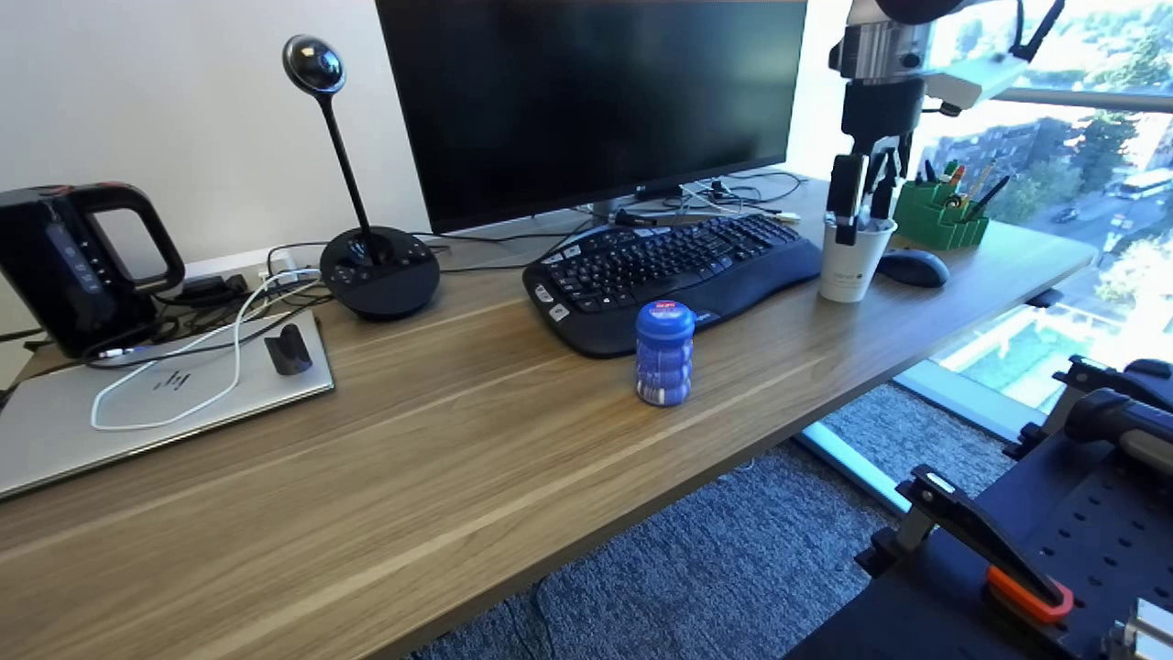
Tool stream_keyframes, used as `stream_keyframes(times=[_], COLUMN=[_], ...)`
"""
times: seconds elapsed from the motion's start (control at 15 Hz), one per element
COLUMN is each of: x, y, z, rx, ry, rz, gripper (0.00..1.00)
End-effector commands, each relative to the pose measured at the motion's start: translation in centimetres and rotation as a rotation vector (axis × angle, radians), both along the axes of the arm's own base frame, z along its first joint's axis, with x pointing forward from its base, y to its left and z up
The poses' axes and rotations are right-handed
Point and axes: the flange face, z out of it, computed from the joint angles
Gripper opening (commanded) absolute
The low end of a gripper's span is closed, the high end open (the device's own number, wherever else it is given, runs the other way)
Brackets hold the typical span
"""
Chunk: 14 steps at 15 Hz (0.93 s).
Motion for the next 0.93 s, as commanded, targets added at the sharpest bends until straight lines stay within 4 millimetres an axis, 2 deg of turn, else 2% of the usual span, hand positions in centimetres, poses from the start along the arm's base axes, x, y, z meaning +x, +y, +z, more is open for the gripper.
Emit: stream_keyframes(times=[0.0, 0.4, 0.87], x=[-0.1, 0.15, 0.61], y=[0.42, 0.28, -0.5], z=[1.67, 2.03, 1.15], rx=[0.011, 0.011, 0.008], ry=[-0.023, -0.034, -0.026], rz=[0.02, 0.016, -0.004], gripper=[1.0, 1.0, 1.0])
